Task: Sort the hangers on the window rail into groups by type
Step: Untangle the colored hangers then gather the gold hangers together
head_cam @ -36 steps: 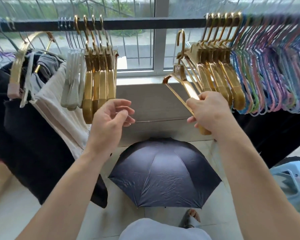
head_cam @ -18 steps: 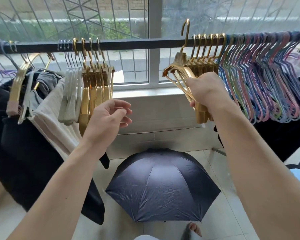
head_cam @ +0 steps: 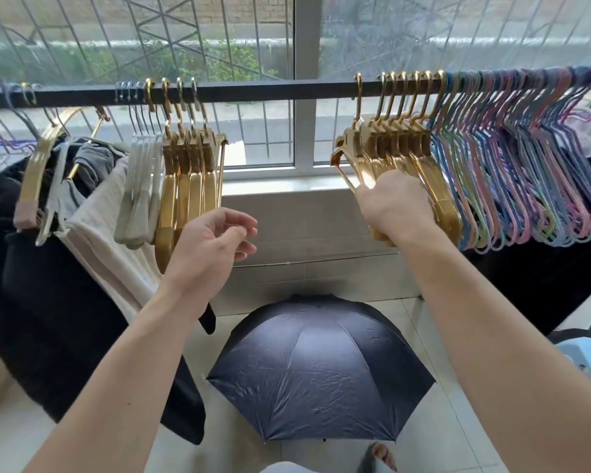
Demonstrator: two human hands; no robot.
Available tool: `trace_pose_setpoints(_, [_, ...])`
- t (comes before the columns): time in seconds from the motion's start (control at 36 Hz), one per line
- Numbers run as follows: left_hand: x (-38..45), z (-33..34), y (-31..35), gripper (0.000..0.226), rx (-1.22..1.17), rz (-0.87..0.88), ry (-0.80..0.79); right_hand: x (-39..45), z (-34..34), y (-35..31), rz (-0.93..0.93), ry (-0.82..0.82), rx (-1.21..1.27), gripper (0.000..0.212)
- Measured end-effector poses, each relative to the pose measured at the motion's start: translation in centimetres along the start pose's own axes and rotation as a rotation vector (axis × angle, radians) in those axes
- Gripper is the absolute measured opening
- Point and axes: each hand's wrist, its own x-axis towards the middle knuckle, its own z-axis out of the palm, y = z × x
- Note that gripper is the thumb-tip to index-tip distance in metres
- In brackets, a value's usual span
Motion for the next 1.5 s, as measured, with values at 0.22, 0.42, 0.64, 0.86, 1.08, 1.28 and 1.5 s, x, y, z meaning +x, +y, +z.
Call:
trace_pose_setpoints(0.22, [-0.2,0.5,-0.4,0.024,-0.039,-0.065,-0.030,-0.8,0.9,1.1,-0.142,0.116,-0.213,0.040])
trace_pose_setpoints(0.42, [0.0,0.4,-0.5,0.024,-0.029,-0.086,-0.040,-1.3,2.1,2.5,-0.166,0.113,-0.225,0.041])
trace_pose_setpoints(0.64, [-0.3,0.2,-0.9,0.024,-0.016,-0.093,-0.052,-1.6,2.8,2.6,-0.238,0.098,-0.334,0.057])
trace_pose_setpoints(0.86, [-0.7,-0.2,-1.1,0.022,0.008,-0.087,-0.048,-1.1,2.7,2.7,-0.268,0.092,-0.413,0.053])
trace_pose_setpoints(1.08, [-1.3,-1.1,-1.5,0.024,-0.007,-0.116,-0.016,-1.4,1.3,2.8,-0.256,0.047,-0.410,0.031])
trace_pose_setpoints(1.28, [-1.5,-2.0,-1.6,0.025,-0.026,-0.156,0.091,-4.0,1.6,-2.8,-0.390,-0.169,-0.067,0.035])
trace_pose_setpoints(1.5, [-2.0,-4.2,-0.7,0.022,-0.031,-0.167,0.178,-5.0,9.8,-10.3,-0.297,-0.636,0.360,0.049])
